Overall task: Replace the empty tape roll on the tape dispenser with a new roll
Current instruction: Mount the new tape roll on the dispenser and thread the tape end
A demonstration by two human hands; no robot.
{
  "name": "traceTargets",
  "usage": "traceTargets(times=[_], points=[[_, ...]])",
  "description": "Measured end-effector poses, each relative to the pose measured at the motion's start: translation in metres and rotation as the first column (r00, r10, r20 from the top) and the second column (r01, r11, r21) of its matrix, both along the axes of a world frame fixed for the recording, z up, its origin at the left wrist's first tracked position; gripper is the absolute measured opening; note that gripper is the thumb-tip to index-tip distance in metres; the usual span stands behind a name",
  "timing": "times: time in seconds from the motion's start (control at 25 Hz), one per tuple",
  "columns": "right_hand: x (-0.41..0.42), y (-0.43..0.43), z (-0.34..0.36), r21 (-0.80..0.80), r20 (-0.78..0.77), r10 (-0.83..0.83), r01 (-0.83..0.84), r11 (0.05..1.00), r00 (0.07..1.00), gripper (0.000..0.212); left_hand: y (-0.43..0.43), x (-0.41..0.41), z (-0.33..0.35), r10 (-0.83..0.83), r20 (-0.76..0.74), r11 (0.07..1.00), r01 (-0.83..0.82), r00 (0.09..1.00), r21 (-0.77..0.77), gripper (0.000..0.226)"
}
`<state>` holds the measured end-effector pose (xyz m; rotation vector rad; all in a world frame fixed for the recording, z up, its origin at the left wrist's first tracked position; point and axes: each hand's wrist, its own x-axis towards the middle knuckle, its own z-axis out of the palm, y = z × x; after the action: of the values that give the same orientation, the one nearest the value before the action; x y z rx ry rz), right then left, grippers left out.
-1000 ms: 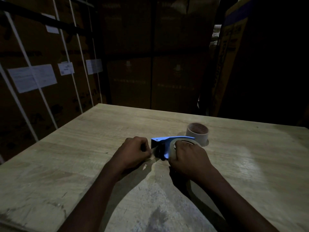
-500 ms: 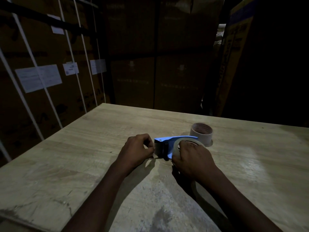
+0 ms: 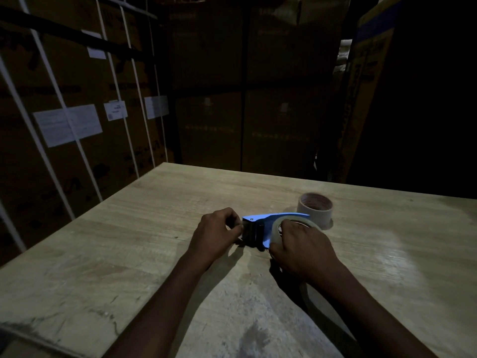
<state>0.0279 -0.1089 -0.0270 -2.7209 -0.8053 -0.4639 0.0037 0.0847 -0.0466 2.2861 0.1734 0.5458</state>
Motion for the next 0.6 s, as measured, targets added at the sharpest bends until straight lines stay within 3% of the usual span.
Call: traceTargets(times=[0.6], points=[[0.0023,-0.0008,0.0004,0.008,-0.031,-0.006,0.006,1.0,1.0,0.023,-0.0029,0.0052,-0.0034,0.045,0.063,0.999,-0.045,0.997,-0.005,0.005]])
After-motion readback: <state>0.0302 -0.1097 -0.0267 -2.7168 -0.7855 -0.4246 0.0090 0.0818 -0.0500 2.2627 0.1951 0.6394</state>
